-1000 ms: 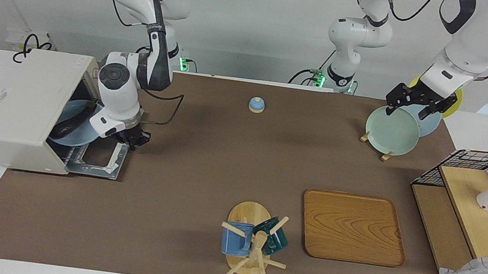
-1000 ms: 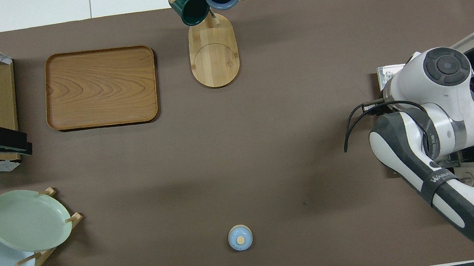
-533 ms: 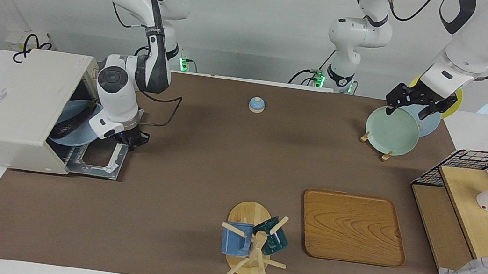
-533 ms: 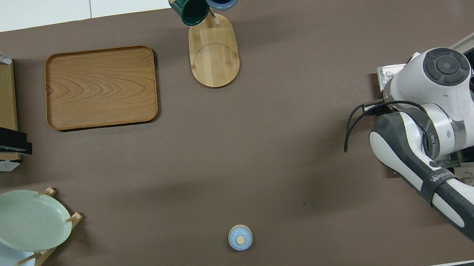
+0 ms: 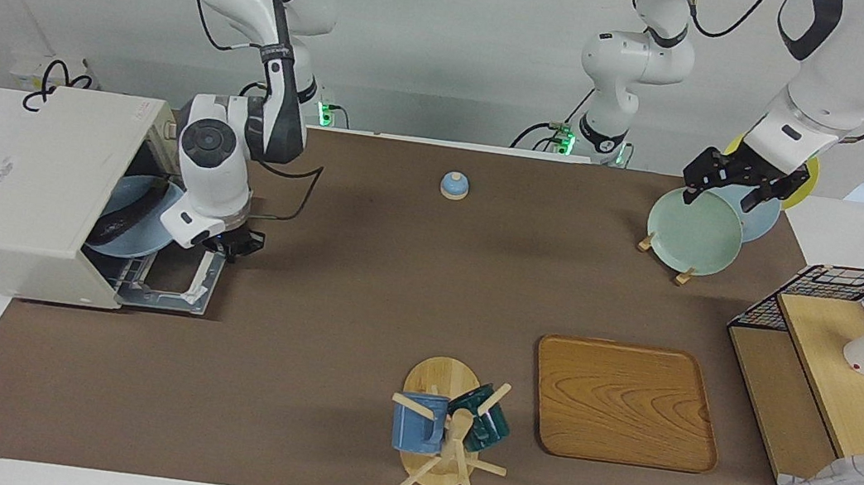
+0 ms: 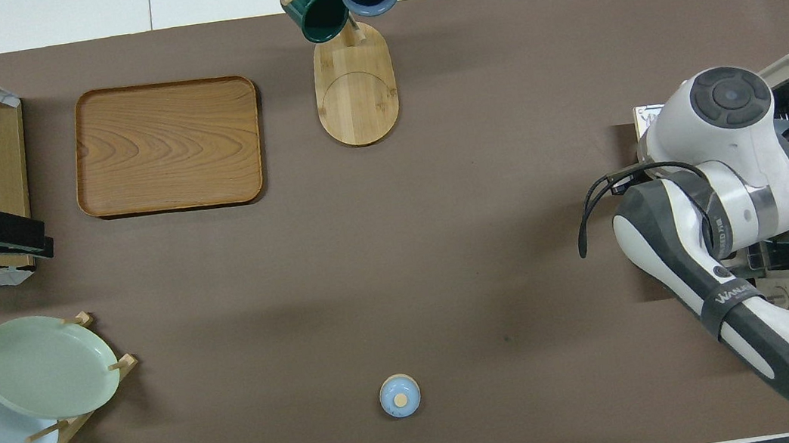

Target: Put eggplant into oven

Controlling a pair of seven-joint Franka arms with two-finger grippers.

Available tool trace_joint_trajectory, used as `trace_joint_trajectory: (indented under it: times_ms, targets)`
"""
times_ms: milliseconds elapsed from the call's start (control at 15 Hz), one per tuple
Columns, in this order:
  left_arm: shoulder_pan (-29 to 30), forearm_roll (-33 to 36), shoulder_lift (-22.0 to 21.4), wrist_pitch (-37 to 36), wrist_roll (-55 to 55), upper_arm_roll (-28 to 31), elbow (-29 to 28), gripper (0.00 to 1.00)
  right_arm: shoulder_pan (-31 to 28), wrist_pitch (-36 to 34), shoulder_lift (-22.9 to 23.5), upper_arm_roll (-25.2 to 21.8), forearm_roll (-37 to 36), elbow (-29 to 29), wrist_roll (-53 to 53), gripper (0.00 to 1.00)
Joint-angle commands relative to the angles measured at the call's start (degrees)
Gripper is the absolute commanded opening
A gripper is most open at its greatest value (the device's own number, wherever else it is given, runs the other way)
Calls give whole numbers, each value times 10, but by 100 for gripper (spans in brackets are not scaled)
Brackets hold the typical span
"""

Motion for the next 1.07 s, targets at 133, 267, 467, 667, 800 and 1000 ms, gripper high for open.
trace_joint_trajectory:
  times_ms: [133, 267, 467, 667, 800, 1000]
  targets:
    - [7, 1, -2, 0, 4, -4, -3, 100, -55, -127, -13, -10, -25, 107, -109, 0]
    - [7, 1, -2, 0, 4, -5, -3, 100, -73, -145, -30, -11, -24, 109, -135, 0]
    - [7, 1, -2, 0, 4, -4, -3, 100, -96, -158, -40, -13, -24, 109, -170, 0]
    - [8, 1, -2, 0, 4, -4, -3, 100, -102, -230, -53, -11, -11, 167, -177, 0]
    - [7, 1, -3, 0, 4, -5, -3, 100, -100, -317, -40, -11, 44, 264, -171, 0]
    - [7, 1, -3, -1, 4, -4, -3, 100, -92, -334, -41, -3, 78, 298, -134, 0]
